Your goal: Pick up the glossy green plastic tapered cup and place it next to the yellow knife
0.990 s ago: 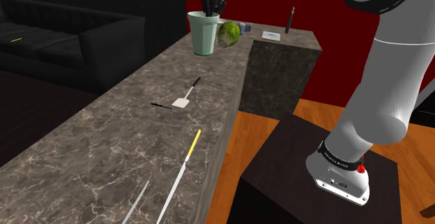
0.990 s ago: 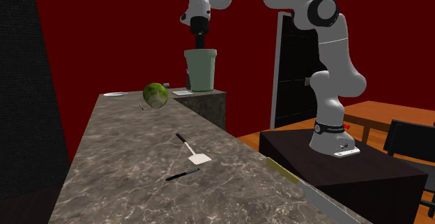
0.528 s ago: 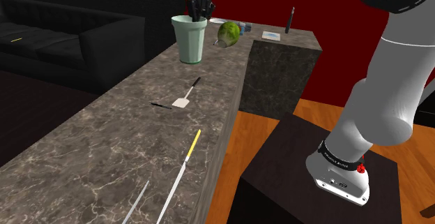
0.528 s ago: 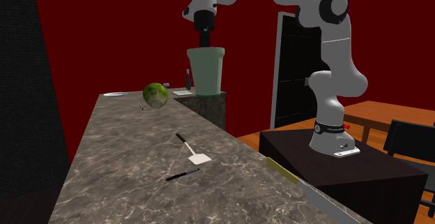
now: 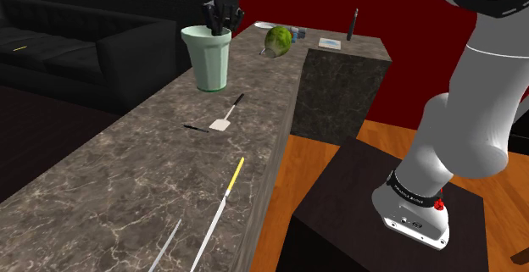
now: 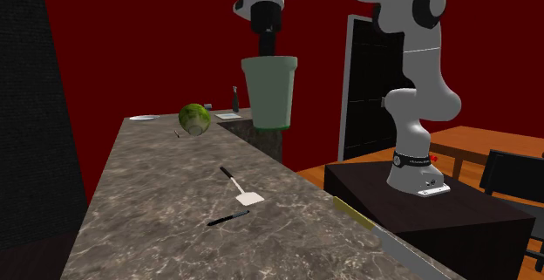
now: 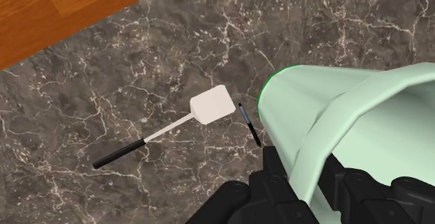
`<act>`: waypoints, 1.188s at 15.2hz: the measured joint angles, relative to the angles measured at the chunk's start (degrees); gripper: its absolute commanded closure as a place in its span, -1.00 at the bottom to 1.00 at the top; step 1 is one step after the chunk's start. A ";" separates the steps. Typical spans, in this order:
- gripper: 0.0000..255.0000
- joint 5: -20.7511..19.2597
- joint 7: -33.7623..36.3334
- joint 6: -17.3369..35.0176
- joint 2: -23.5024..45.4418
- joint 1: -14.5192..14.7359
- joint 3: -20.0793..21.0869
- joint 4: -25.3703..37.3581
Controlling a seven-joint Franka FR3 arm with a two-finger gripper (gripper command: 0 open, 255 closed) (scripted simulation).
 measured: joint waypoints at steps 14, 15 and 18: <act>1.00 -3.08 17.82 0.77 7.54 10.85 6.72 10.08; 1.00 -3.43 19.28 0.63 8.47 11.85 7.19 11.37; 1.00 -4.59 23.28 -0.54 12.43 14.67 8.32 17.10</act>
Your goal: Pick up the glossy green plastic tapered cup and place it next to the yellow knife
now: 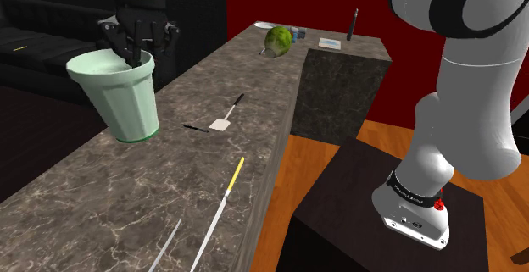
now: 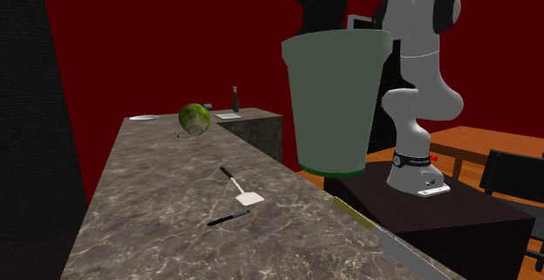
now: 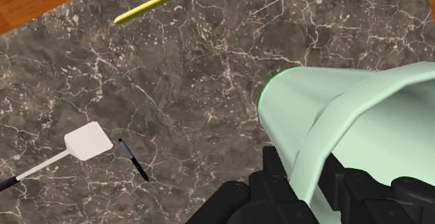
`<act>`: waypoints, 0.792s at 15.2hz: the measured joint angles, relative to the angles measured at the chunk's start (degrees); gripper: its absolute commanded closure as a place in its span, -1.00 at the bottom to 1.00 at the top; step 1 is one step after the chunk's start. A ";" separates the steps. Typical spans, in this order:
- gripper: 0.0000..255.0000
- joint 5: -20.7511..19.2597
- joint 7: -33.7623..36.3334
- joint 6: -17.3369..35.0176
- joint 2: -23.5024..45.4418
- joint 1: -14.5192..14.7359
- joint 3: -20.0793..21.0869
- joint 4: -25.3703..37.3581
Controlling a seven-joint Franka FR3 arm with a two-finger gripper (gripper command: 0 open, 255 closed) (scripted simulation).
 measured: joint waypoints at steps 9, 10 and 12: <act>1.00 -3.55 9.75 -8.70 17.67 8.52 1.61 27.62; 1.00 -3.58 9.81 -8.20 17.95 8.63 1.60 27.36; 1.00 -3.50 9.76 -5.72 16.49 8.57 1.60 23.44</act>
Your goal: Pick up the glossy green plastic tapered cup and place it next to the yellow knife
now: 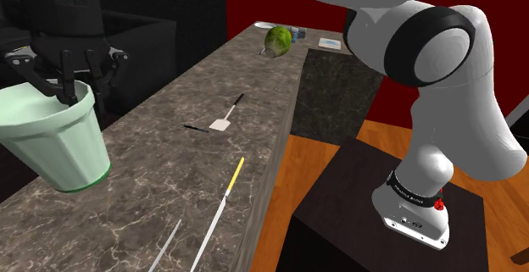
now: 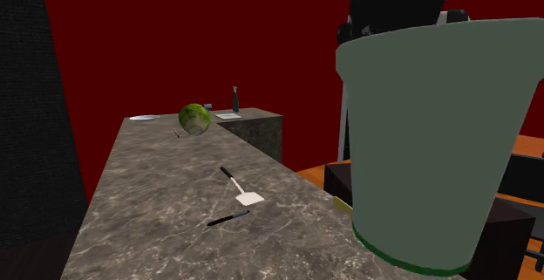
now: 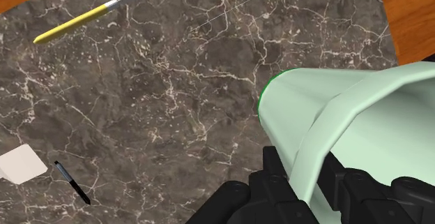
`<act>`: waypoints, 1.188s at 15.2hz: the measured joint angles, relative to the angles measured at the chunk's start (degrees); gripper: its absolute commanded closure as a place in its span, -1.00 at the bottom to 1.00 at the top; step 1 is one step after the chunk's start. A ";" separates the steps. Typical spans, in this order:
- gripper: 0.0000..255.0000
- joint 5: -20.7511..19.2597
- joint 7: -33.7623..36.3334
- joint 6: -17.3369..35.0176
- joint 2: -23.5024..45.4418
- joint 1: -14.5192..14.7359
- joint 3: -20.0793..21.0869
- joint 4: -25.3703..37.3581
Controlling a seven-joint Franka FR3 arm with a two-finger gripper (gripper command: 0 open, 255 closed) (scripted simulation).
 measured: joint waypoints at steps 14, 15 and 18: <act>1.00 0.68 -1.40 14.75 -5.62 -0.68 0.05 -20.42; 1.00 0.74 -1.58 15.62 -5.86 -0.78 0.05 -21.54; 1.00 0.86 -1.84 18.30 -6.43 -0.85 0.06 -24.80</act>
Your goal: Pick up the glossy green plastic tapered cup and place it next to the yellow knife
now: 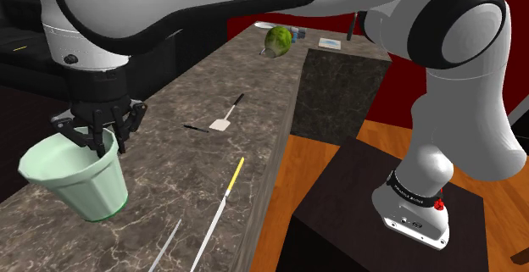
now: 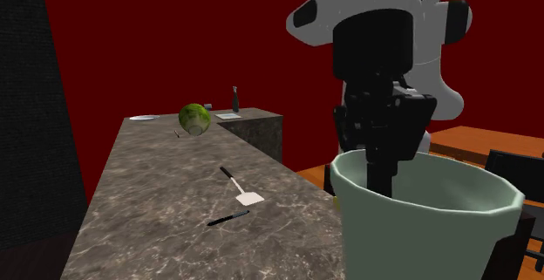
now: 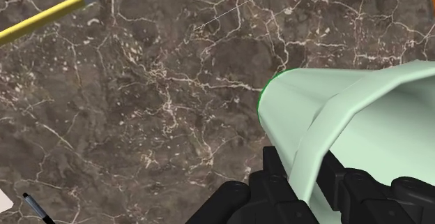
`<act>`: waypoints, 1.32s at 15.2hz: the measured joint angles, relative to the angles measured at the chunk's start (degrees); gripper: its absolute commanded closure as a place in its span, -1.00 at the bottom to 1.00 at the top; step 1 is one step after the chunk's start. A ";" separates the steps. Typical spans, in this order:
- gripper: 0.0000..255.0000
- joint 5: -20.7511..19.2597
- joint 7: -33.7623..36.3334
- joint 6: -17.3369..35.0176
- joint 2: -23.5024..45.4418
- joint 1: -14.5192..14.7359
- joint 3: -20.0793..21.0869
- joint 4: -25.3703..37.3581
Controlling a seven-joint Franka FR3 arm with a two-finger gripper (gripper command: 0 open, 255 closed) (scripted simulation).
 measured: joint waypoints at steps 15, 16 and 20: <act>1.00 0.36 -1.21 10.83 1.16 -0.13 0.02 -9.74; 1.00 0.33 -1.24 11.21 1.65 -0.09 0.02 -9.63; 1.00 0.41 -1.51 13.29 2.15 -0.13 0.02 -11.22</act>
